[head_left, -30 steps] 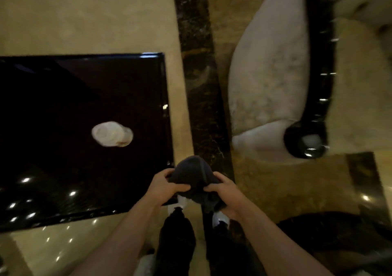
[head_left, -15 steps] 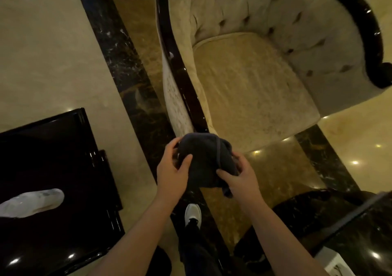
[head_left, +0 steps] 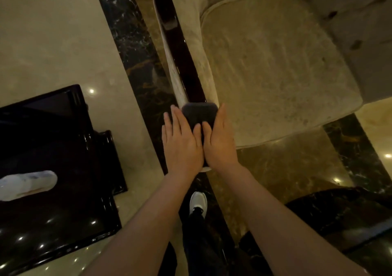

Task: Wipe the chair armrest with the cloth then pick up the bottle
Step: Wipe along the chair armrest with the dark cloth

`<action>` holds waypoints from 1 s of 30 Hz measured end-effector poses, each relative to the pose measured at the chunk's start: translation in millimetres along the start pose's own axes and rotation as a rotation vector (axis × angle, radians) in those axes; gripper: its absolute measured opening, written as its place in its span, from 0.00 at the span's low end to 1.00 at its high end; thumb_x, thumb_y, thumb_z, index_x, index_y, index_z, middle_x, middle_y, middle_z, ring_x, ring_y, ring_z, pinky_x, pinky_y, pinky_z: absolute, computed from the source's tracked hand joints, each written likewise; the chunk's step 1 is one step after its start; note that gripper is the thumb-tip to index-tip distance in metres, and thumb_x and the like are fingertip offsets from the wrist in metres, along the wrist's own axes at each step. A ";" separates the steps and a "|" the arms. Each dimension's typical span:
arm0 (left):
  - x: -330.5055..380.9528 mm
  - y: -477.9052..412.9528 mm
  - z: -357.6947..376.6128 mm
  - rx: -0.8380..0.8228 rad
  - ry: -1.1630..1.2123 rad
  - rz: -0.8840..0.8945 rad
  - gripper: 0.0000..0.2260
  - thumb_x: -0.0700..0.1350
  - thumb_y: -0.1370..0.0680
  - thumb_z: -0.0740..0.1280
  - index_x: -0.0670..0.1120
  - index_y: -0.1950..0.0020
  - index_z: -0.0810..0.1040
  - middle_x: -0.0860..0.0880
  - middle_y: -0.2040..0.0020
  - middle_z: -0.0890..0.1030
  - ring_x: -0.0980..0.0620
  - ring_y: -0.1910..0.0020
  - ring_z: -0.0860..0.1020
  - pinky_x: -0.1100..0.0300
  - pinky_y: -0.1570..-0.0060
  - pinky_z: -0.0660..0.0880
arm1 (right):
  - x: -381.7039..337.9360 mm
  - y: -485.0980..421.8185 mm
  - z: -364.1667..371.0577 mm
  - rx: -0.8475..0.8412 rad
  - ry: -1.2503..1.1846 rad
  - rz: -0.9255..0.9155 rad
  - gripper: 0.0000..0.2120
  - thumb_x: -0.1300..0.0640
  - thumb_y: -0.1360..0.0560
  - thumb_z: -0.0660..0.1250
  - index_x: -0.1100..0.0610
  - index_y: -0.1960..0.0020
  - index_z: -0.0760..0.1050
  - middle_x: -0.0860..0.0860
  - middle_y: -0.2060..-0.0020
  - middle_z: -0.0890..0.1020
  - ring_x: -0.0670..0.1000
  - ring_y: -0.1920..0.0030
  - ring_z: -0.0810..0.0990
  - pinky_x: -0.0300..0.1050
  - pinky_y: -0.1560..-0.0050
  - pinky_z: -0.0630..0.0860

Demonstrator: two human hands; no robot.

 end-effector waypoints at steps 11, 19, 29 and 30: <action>-6.4 2.9 -4.9 -0.018 -0.101 -0.167 0.31 0.58 0.19 0.42 0.41 0.22 0.43 0.37 0.20 0.48 0.38 0.21 0.44 0.38 0.25 0.49 | 4.3 -5.7 1.6 0.000 0.078 0.056 0.35 0.47 0.17 0.54 0.55 0.20 0.37 0.56 0.19 0.48 0.55 0.20 0.47 0.60 0.23 0.54; -4.4 4.5 -1.7 0.051 -0.118 -0.068 0.29 0.57 0.17 0.43 0.42 0.21 0.46 0.41 0.20 0.50 0.43 0.21 0.45 0.41 0.25 0.51 | -5.1 5.8 -2.9 -0.027 0.012 -0.091 0.36 0.38 0.21 0.49 0.51 0.20 0.38 0.55 0.22 0.60 0.53 0.25 0.65 0.58 0.30 0.70; -10.9 5.6 3.1 -0.090 -0.079 -0.300 0.34 0.62 0.20 0.41 0.42 0.22 0.44 0.37 0.21 0.51 0.36 0.22 0.49 0.35 0.29 0.59 | -14.5 -4.5 -4.1 -0.037 0.116 -0.059 0.36 0.42 0.20 0.48 0.51 0.21 0.34 0.56 0.20 0.54 0.55 0.22 0.57 0.60 0.26 0.64; -6.7 -13.9 -0.6 -0.087 -0.072 -0.285 0.35 0.64 0.21 0.38 0.43 0.22 0.41 0.38 0.20 0.46 0.38 0.22 0.45 0.36 0.27 0.54 | -23.5 -21.4 -6.3 -0.047 0.084 -0.073 0.35 0.41 0.20 0.47 0.51 0.21 0.34 0.56 0.20 0.54 0.54 0.22 0.58 0.60 0.26 0.63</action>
Point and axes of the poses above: each hand's wrist, its own y-axis away from the middle knuckle, its own z-axis out of the palm, x = y × z, the point moved 9 cm from there along -y, towards the middle knuckle
